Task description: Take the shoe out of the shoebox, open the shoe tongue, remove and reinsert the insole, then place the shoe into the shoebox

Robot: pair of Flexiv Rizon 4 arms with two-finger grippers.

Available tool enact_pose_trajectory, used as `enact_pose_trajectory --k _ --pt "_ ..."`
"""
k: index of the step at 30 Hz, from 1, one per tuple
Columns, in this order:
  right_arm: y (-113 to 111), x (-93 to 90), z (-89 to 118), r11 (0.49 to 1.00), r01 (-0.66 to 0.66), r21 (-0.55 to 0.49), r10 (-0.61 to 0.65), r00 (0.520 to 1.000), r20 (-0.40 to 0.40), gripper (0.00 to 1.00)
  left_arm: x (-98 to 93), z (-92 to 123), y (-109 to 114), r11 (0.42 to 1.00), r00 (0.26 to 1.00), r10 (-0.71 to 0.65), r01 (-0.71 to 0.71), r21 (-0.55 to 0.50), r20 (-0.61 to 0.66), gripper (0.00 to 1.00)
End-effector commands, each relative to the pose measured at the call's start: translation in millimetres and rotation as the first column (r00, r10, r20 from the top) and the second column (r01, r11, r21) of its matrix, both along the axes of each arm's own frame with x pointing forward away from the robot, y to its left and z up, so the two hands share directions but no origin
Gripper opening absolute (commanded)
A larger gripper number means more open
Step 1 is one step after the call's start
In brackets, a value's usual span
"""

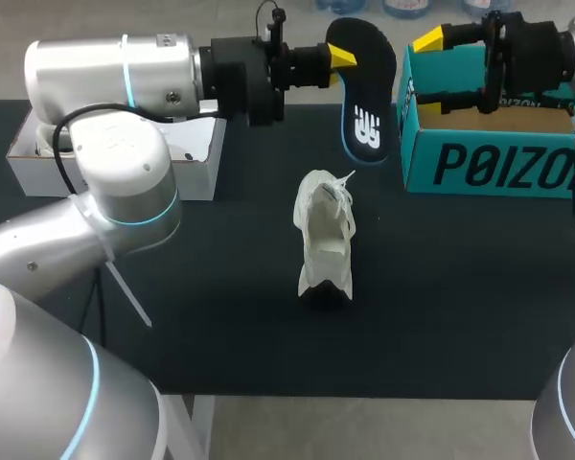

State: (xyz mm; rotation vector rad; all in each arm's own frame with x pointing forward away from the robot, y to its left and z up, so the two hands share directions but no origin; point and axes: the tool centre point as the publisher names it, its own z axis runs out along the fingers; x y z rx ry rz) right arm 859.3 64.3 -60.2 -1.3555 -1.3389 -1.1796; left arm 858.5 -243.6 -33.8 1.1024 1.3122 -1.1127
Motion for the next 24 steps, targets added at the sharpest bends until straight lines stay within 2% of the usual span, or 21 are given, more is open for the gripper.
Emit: enact_pose_trajectory --k 1,6,11,15,20,24 --pt "-1.4 0.8 2.8 1.000 -0.004 -0.013 0.004 1.000 -0.004 1.00 -7.7 11.2 5.0 0.999 1.000 0.014 -0.015 -0.051 -0.017 0.00" --pt "-1.4 0.8 2.8 1.000 -0.004 -0.013 0.004 1.000 -0.004 1.00 -10.6 30.2 5.1 0.996 0.998 0.005 -0.010 -0.091 -0.055 0.00" --pt "-5.6 -0.3 -2.4 0.999 -0.025 -0.044 0.026 0.999 0.022 1.00 -11.0 24.9 3.3 0.998 0.993 -0.015 0.007 -0.066 -0.114 0.00" --pt "-37.5 -3.9 -6.8 0.976 -0.067 -0.206 0.090 0.990 0.104 1.00 -19.2 16.7 3.9 0.999 0.991 -0.028 0.023 -0.044 -0.127 0.00" --pt "-93.5 1.9 -11.3 0.944 -0.049 -0.325 0.093 0.988 0.121 1.00 -23.2 10.1 8.2 0.999 0.988 -0.036 0.034 -0.019 -0.150 0.00" --pt "-129.4 3.9 -7.9 0.922 -0.025 -0.387 0.081 0.988 0.129 1.00 -23.3 8.0 9.9 0.999 0.987 -0.037 0.036 -0.008 -0.157 0.00"
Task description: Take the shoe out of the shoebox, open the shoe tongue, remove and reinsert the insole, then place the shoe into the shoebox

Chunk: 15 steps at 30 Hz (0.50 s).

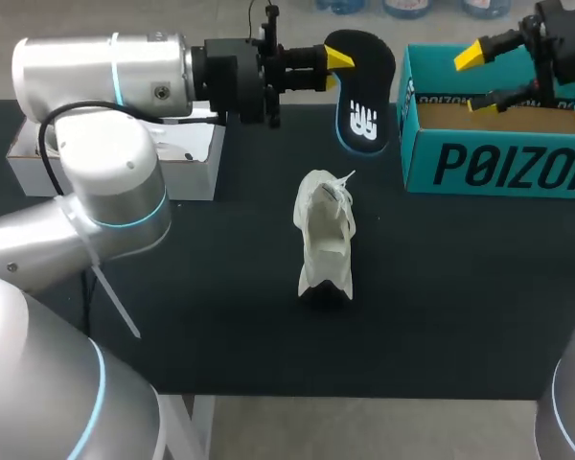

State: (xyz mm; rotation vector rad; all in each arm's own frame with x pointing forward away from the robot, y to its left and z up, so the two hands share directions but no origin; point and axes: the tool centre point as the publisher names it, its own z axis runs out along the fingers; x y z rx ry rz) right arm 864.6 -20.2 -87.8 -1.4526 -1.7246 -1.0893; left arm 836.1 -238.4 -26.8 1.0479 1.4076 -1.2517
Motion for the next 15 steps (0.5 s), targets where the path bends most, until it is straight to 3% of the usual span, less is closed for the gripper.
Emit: enact_pose_trajectory --k 1,6,15 --pt "-54.2 0.1 19.8 0.994 0.030 -0.106 -0.032 0.999 -0.018 1.00 -0.9 1.0 4.7 1.000 1.000 -0.003 0.003 0.010 -0.005 0.00" --pt "-78.6 1.6 28.6 0.986 0.101 -0.134 -0.106 0.994 -0.030 1.00 -1.5 -1.2 2.0 1.000 1.000 -0.011 0.011 0.018 -0.015 0.00" --pt "-89.9 -11.8 26.3 0.981 0.089 -0.172 -0.101 0.993 -0.062 1.00 -1.1 0.2 -4.0 1.000 1.000 -0.015 0.015 0.008 -0.027 0.00"
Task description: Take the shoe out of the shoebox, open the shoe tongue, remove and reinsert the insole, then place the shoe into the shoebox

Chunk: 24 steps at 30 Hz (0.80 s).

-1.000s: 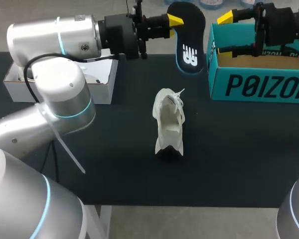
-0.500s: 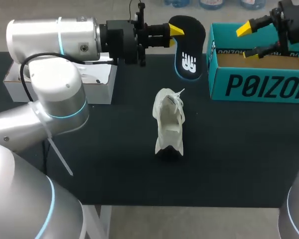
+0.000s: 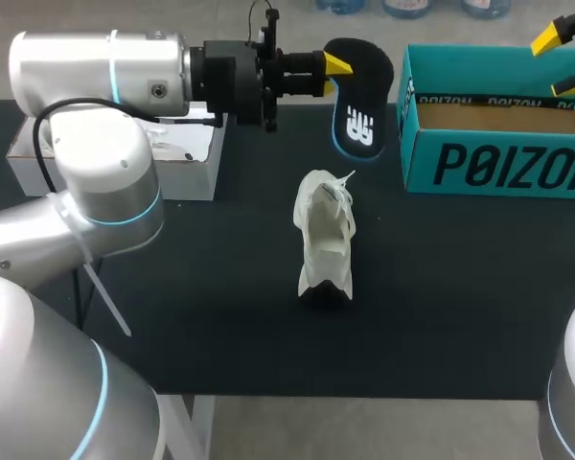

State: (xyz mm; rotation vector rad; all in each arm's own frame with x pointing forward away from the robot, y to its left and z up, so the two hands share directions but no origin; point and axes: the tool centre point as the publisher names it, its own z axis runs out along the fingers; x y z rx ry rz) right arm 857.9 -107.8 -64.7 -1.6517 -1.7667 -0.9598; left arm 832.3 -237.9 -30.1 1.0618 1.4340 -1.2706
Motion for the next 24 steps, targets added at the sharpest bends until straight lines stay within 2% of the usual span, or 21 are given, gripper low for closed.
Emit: enact_pose_trajectory --k 1,17,24 --pt "-2.3 -5.1 3.2 1.000 0.015 -0.004 -0.015 1.000 -0.017 1.00 2.8 4.6 -5.5 1.000 1.000 0.003 -0.003 -0.009 0.014 0.00" --pt "-2.3 -5.1 3.2 1.000 0.015 -0.004 -0.015 1.000 -0.017 1.00 2.8 4.6 -5.5 1.000 1.000 0.003 -0.003 -0.009 0.014 0.00" --pt "-2.3 -5.1 3.2 1.000 0.015 -0.004 -0.015 1.000 -0.017 1.00 -31.1 -25.0 -11.7 0.988 0.987 -0.032 0.055 0.146 -0.157 0.00"
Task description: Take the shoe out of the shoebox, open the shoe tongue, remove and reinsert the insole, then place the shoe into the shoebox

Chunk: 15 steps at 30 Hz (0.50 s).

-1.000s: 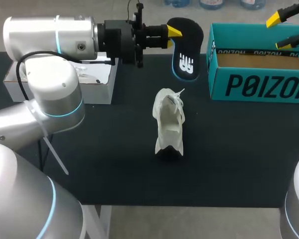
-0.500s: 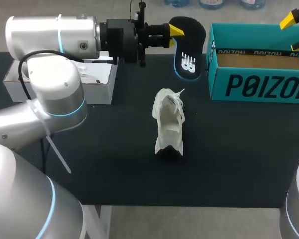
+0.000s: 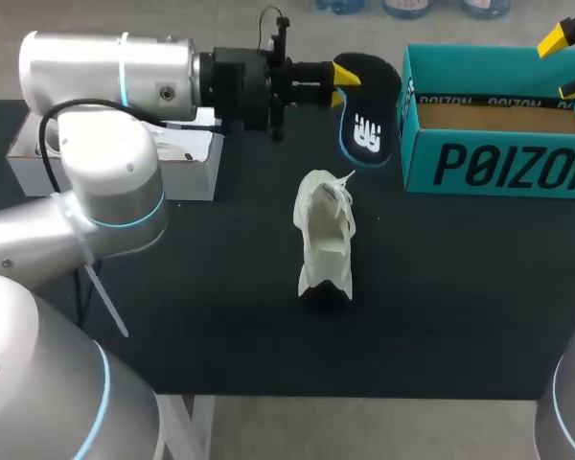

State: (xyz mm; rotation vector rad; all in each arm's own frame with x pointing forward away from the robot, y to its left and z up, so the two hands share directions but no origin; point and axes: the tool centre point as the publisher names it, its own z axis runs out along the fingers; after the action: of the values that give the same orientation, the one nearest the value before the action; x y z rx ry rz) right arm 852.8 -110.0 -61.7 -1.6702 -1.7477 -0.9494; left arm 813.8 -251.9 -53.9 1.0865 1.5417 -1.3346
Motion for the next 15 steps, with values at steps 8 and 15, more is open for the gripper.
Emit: enact_pose_trajectory --k 8,15 --pt "-0.1 0.0 0.1 1.000 0.001 -0.003 -0.001 1.000 -0.002 1.00 -52.0 -27.2 23.5 0.981 0.982 0.003 0.034 0.190 -0.189 0.00" --pt "-0.1 0.0 0.1 1.000 0.001 -0.003 -0.001 1.000 -0.002 1.00 -65.2 -43.3 37.9 0.984 0.961 -0.026 0.073 0.161 -0.276 0.00"
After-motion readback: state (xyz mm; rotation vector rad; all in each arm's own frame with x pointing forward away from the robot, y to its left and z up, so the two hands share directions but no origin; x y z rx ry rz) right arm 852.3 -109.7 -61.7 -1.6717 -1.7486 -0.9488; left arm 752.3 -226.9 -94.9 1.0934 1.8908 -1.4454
